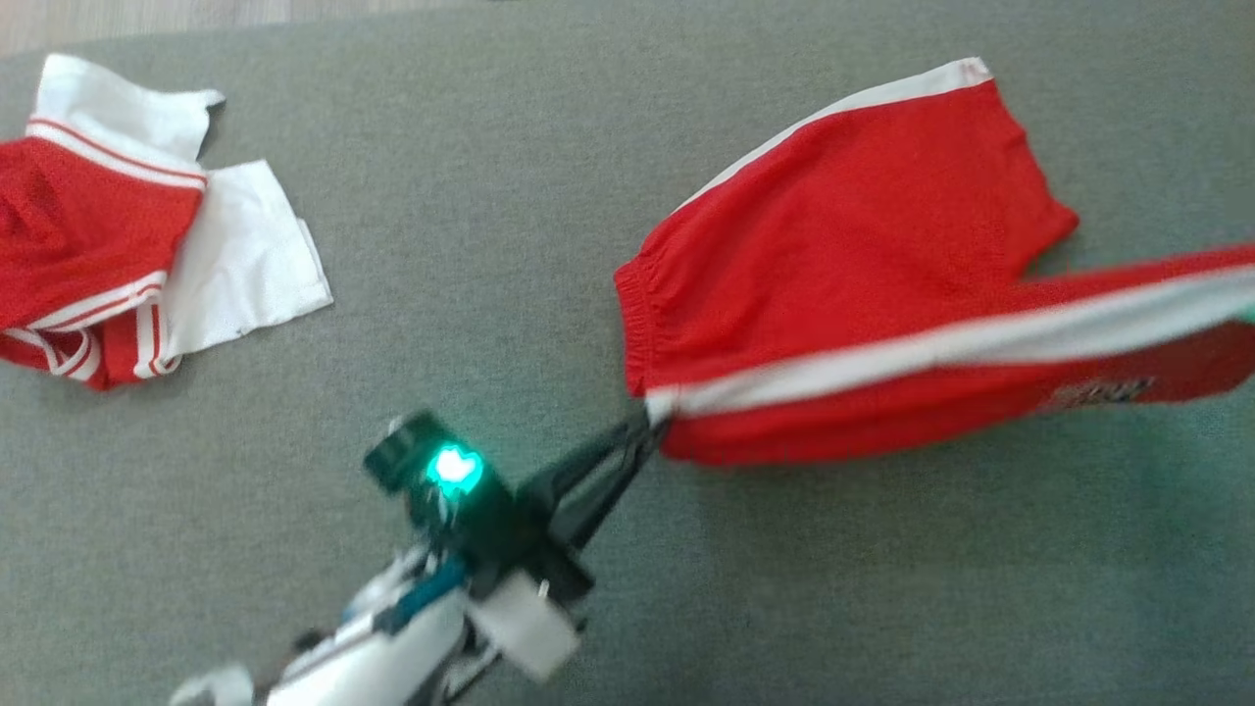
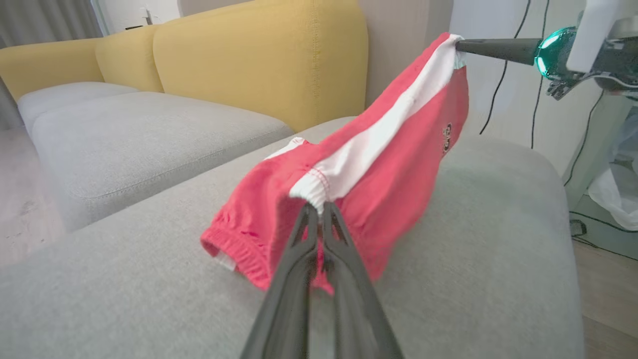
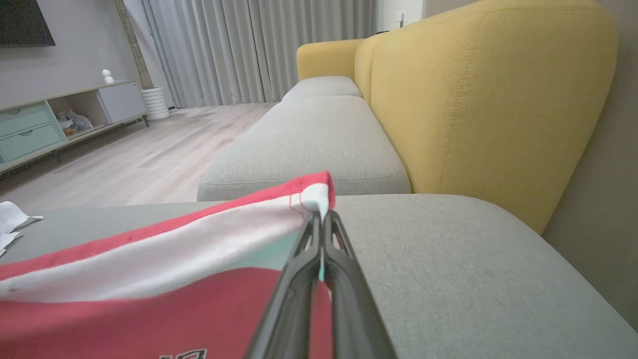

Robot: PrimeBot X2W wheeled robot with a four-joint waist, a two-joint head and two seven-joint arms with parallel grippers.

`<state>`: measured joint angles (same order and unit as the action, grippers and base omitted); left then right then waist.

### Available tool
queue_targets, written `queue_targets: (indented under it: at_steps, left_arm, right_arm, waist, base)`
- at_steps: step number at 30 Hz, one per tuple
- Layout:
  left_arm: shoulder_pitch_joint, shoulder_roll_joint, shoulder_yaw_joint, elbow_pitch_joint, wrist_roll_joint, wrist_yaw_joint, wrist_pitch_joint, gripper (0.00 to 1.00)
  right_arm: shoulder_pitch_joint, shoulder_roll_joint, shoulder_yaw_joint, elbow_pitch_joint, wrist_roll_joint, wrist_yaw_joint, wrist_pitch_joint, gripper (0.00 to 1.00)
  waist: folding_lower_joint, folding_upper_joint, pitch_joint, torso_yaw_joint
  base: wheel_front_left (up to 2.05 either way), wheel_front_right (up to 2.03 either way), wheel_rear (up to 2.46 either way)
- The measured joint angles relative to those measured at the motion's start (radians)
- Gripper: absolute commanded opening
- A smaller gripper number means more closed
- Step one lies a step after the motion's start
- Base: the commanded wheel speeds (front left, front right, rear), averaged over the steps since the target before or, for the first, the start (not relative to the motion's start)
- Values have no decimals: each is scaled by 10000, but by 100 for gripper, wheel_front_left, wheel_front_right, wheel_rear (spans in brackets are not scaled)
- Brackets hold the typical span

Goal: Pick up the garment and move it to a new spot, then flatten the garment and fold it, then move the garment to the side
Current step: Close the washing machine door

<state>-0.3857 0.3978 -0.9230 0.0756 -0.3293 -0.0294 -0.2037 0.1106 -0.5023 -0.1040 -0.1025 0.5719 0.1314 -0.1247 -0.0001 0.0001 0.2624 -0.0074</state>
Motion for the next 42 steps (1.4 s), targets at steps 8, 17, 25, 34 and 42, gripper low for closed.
queue_targets:
  at_steps: [8, 17, 25, 34, 42]
  left_arm:
    - [-2176, -955, 349, 1218, -265, -337, 692, 0]
    - [-3431, -1549, 639, 2759, -654, -430, 1095, 0]
    - [-3954, -1977, 525, 3739, -1101, -767, 1047, 0]
    - [-4292, -2497, 556, 4920, -1287, -848, -50, 100]
    - [-3088, -2608, 1342, 4479, -1141, 447, -472, 100]
  right_arm:
    - [-2461, -245, 556, 1248, -109, 0, 652, 0]
    - [-5524, -972, 2261, 3331, 196, 0, 825, 0]
    - [-7124, -1204, 3661, 5185, 702, 0, 857, 0]
    - [-8076, -974, 4385, 6882, 892, 0, -481, 100]
    - [-7727, -782, 4612, 7277, 1463, 0, -1041, 100]
  waist:
    - [3, 0, 762, 324]
    - [3, -1, 1407, 679]
    - [2, 0, 1771, 991]
    - [2, -1, 1972, 1163]
    - [0, 0, 1454, 1139]
  base:
    - [0, 0, 0]
    - [0, 0, 0]
    - [0, 0, 0]
    - [0, 0, 0]
    - [0, 0, 0]
